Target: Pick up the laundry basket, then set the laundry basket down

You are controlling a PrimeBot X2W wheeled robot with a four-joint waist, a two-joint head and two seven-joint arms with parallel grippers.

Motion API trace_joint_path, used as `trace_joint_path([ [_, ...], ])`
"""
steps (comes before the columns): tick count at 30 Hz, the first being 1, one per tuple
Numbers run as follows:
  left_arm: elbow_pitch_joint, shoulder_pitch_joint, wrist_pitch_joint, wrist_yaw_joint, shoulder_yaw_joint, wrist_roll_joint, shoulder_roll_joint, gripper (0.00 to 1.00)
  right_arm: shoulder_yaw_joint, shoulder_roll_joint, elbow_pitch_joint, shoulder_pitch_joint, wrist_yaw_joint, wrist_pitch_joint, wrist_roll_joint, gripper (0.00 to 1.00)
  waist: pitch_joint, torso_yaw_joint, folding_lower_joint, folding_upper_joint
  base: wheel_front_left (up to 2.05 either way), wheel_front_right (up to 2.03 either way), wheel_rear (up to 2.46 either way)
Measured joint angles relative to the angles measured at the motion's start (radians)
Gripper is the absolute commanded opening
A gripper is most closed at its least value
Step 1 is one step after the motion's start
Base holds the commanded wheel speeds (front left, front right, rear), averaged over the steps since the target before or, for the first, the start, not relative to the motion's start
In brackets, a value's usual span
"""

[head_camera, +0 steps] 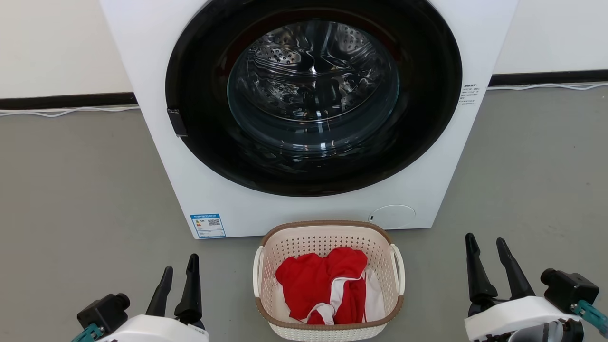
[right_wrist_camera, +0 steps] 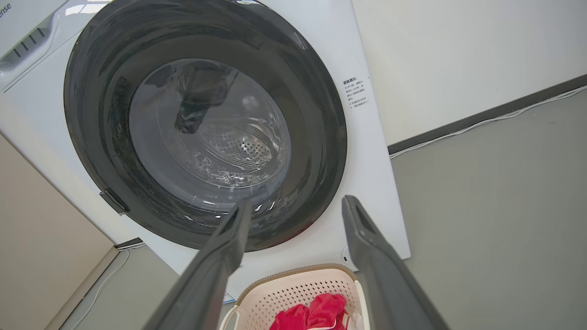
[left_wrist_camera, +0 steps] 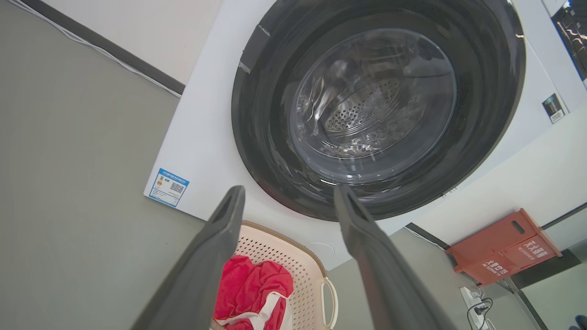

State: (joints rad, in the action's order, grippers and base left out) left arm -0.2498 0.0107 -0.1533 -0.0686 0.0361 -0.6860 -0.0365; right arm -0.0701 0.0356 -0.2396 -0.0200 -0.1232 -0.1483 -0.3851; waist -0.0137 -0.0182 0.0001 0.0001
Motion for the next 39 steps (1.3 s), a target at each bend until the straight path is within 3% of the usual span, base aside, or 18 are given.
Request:
trace_joint_path([
  [34,0.023,0.005,-0.095,0.033,0.040,0.344,-0.004,1.00,0.001,0.003,-0.022,0.000,0.000,-0.094,0.387,1.00,-0.004,-0.007,0.0000,0.0000,0.00,0.00,0.00],
  [39,0.023,0.005,-0.098,0.033,0.043,0.362,-0.005,1.00,-0.001,0.004,-0.023,0.000,0.000,-0.100,0.397,1.00,-0.004,-0.008,0.0000,0.0000,0.00,0.00,0.00],
])
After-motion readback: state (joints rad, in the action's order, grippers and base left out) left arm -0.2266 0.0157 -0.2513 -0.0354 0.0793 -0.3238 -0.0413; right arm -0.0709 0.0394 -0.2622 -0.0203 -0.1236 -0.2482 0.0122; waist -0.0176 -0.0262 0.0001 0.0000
